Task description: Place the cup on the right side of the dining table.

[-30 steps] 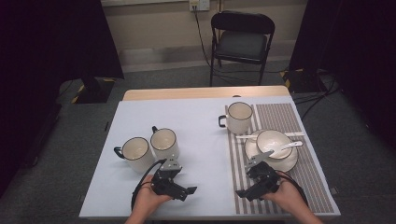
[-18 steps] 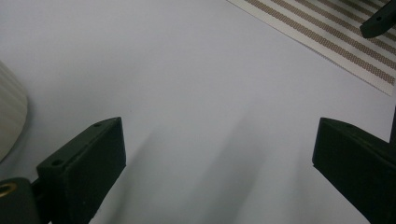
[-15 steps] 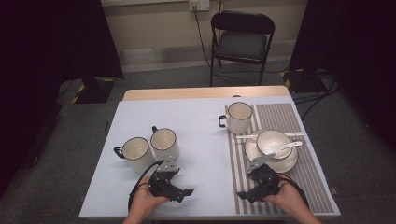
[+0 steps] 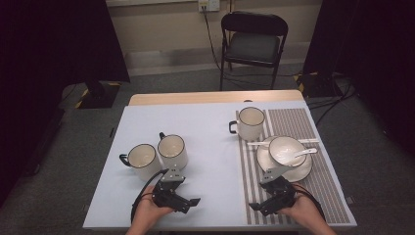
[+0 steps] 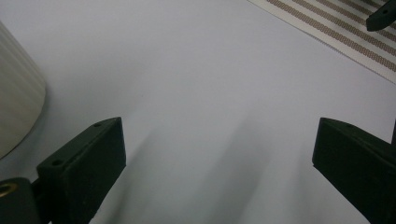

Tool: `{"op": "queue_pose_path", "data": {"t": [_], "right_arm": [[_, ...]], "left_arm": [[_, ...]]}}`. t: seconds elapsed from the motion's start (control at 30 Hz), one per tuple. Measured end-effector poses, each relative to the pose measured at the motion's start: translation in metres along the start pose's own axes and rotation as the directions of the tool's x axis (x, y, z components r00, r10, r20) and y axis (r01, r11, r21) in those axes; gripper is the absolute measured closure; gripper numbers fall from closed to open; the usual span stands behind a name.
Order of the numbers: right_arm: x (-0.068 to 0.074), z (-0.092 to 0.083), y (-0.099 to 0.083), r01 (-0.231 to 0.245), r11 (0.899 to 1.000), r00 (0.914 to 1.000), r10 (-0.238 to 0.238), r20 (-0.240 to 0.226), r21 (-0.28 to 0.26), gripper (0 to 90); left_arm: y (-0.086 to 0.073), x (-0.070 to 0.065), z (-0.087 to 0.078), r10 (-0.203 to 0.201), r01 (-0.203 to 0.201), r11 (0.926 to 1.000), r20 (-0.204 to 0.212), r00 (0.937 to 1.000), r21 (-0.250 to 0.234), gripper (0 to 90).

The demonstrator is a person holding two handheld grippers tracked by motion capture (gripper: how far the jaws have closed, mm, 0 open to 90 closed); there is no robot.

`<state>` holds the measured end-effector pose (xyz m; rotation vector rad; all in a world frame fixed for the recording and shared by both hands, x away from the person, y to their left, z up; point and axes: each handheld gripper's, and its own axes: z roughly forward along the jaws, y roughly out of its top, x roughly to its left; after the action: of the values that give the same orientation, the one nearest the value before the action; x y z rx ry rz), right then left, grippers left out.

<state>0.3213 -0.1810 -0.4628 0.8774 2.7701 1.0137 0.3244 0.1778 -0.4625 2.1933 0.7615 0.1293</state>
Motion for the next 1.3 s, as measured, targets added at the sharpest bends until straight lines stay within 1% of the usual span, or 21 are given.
{"op": "queue_pose_path", "data": {"t": [0.03,0.2,0.27,0.37,0.43,0.47,0.5,0.57,0.63,0.8,0.93,1.07,1.1,1.2,1.27,1.3], "right_arm": [[0.000,0.000,-0.001,0.002,1.000,1.0000,-0.002,0.001,-0.005,12.6],[0.000,-0.001,-0.006,0.026,0.999,0.9997,-0.026,-0.001,-0.038,12.8],[0.000,0.000,-0.008,0.043,0.998,0.9991,-0.043,0.001,-0.054,12.9],[0.000,0.000,-0.010,0.060,0.996,0.9982,-0.060,0.008,-0.061,12.8],[0.001,0.000,-0.012,0.065,0.995,0.9979,-0.064,0.010,-0.074,12.8],[0.001,0.000,-0.014,0.072,0.994,0.9974,-0.071,0.015,-0.087,12.8],[0.002,0.000,-0.016,0.068,0.993,0.9976,-0.066,0.022,-0.098,12.8],[0.004,0.001,-0.020,0.096,0.988,0.9950,-0.091,0.040,-0.124,12.8],[0.006,0.002,-0.023,0.124,0.983,0.9915,-0.117,0.057,-0.134,12.6],[0.005,0.002,-0.024,0.119,0.983,0.9922,-0.112,0.055,-0.143,12.6],[0.005,0.002,-0.024,0.120,0.982,0.9922,-0.114,0.051,-0.145,12.6],[0.005,0.002,-0.024,0.121,0.982,0.9921,-0.114,0.052,-0.145,12.5],[0.005,0.002,-0.024,0.121,0.982,0.9922,-0.114,0.050,-0.146,12.5],[0.005,0.002,-0.024,0.121,0.982,0.9922,-0.114,0.050,-0.147,12.5],[0.005,0.002,-0.024,0.122,0.981,0.9920,-0.115,0.052,-0.148,12.5],[0.005,0.002,-0.025,0.121,0.982,0.9921,-0.114,0.051,-0.149,12.5]], "left_arm": [[0.000,0.000,-0.001,-0.001,0.001,1.0000,0.000,1.0000,0.005,2.3],[-0.004,0.002,-0.002,-0.014,0.014,0.9999,0.001,0.9999,-0.004,2.3],[-0.005,0.003,-0.002,-0.009,0.009,1.0000,-0.001,1.0000,0.000,2.4],[-0.005,0.002,-0.003,-0.010,0.010,1.0000,0.004,0.9999,-0.002,2.4],[-0.004,0.001,-0.004,0.010,-0.010,0.9999,0.004,0.9999,0.003,2.3],[-0.004,0.001,-0.006,0.013,-0.013,0.9999,0.000,0.9999,0.004,2.3],[-0.005,0.002,-0.007,0.012,-0.012,0.9999,0.008,0.9999,0.002,2.4],[-0.007,0.002,-0.010,0.014,-0.014,0.9999,0.000,0.9999,-0.006,2.3],[-0.010,0.004,-0.012,0.005,-0.005,0.9998,0.000,1.0000,-0.018,2.4],[-0.016,0.006,-0.016,-0.004,0.004,0.9998,-0.005,1.0000,-0.019,2.4],[-0.020,0.009,-0.016,-0.004,0.004,1.0000,-0.005,1.0000,-0.006,2.4],[-0.021,0.010,-0.017,0.006,-0.006,0.9998,-0.012,0.9999,-0.017,2.4],[-0.021,0.010,-0.018,0.002,-0.002,0.9997,-0.009,1.0000,-0.023,2.4],[-0.024,0.012,-0.019,0.008,-0.009,0.9999,-0.015,0.9998,-0.014,2.4],[-0.026,0.013,-0.019,0.004,-0.004,0.9999,-0.022,0.9998,-0.012,2.4],[-0.027,0.013,-0.020,0.005,-0.006,0.9999,-0.018,0.9998,-0.014,2.4]]}}
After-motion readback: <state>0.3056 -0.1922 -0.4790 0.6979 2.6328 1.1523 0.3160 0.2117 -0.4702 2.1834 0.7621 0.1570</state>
